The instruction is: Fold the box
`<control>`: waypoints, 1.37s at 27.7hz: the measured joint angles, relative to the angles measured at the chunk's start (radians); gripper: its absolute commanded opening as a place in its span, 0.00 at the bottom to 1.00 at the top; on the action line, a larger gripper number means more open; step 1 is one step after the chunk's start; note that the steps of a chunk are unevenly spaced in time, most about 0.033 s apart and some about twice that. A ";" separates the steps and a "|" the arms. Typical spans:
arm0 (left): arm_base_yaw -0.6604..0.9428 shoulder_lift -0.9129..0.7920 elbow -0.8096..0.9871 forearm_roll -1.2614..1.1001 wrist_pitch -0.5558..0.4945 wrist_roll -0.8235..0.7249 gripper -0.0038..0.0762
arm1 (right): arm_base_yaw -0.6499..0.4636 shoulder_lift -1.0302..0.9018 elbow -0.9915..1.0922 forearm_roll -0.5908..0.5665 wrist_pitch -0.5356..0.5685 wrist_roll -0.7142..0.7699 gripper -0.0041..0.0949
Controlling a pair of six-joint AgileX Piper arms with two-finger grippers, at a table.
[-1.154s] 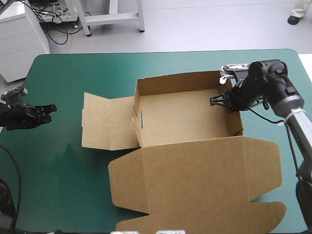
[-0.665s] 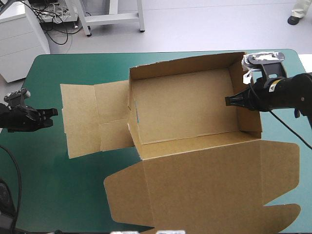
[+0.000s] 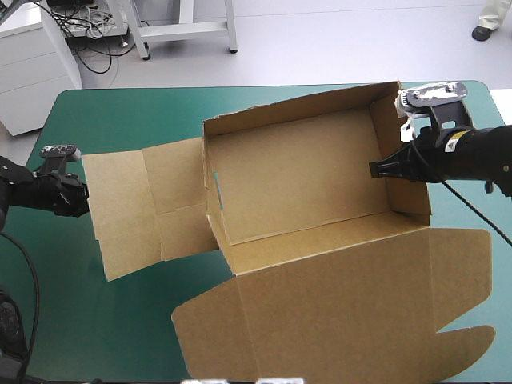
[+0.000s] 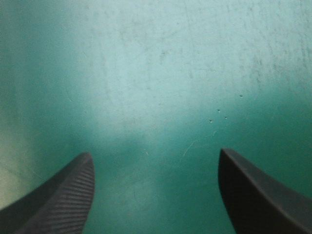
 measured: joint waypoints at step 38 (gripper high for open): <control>-0.340 -0.064 -0.027 -0.683 0.146 -0.027 0.72 | -0.003 0.164 0.000 -0.016 -0.162 0.092 0.02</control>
